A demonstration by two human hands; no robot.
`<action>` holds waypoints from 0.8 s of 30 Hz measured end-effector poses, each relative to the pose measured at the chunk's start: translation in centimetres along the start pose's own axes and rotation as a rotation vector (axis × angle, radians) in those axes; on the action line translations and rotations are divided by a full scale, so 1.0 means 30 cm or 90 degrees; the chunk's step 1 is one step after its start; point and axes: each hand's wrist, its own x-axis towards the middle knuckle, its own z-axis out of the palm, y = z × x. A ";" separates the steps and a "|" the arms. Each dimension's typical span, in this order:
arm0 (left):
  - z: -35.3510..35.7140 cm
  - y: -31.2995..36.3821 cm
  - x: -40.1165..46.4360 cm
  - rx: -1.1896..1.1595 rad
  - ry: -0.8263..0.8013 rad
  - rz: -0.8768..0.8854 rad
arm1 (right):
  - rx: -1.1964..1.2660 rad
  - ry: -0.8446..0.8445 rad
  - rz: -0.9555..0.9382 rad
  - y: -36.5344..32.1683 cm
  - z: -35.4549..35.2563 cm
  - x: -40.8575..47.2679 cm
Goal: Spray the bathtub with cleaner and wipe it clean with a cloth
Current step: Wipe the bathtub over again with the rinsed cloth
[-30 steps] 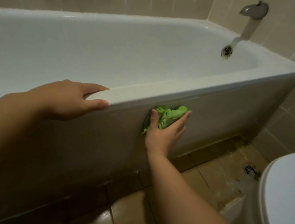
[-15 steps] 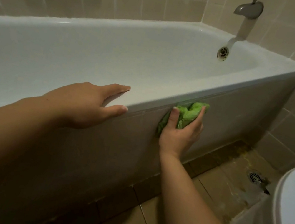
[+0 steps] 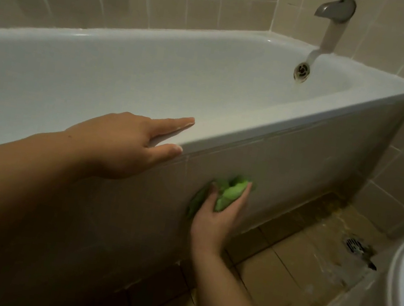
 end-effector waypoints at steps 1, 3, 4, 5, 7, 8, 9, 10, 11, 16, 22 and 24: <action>0.000 0.003 0.004 -0.002 0.000 0.000 | 0.000 -0.030 -0.020 -0.006 0.011 -0.052; -0.002 0.007 0.010 -0.006 -0.001 0.000 | -0.007 -0.039 -0.103 -0.049 0.014 -0.056; -0.003 0.007 0.012 -0.008 -0.002 -0.001 | -0.031 -0.019 -0.142 -0.058 0.012 -0.019; -0.003 0.005 0.011 -0.008 -0.004 -0.001 | -0.057 0.013 -0.162 -0.045 0.008 0.026; -0.003 0.004 0.008 -0.006 -0.005 -0.002 | -0.074 0.064 -0.117 0.007 0.013 0.098; -0.003 0.006 0.008 -0.007 -0.004 -0.004 | -0.058 0.070 -0.059 0.033 0.012 0.088; -0.003 0.009 0.010 -0.009 -0.003 -0.005 | -0.035 0.059 0.019 0.058 0.009 0.046; -0.004 0.010 0.014 -0.011 0.000 -0.005 | -0.023 0.036 0.106 0.074 0.013 -0.019; -0.003 0.011 0.017 -0.015 0.000 -0.005 | -0.013 -0.001 0.177 0.076 0.016 -0.091; -0.003 0.011 0.026 -0.036 -0.002 -0.001 | -0.075 -0.041 0.047 0.047 0.033 -0.129; -0.008 0.020 0.027 -0.034 0.003 -0.010 | -0.057 0.028 0.288 0.170 -0.013 0.005; -0.006 0.019 0.029 -0.038 0.007 -0.011 | 0.005 0.008 0.352 0.187 -0.011 -0.105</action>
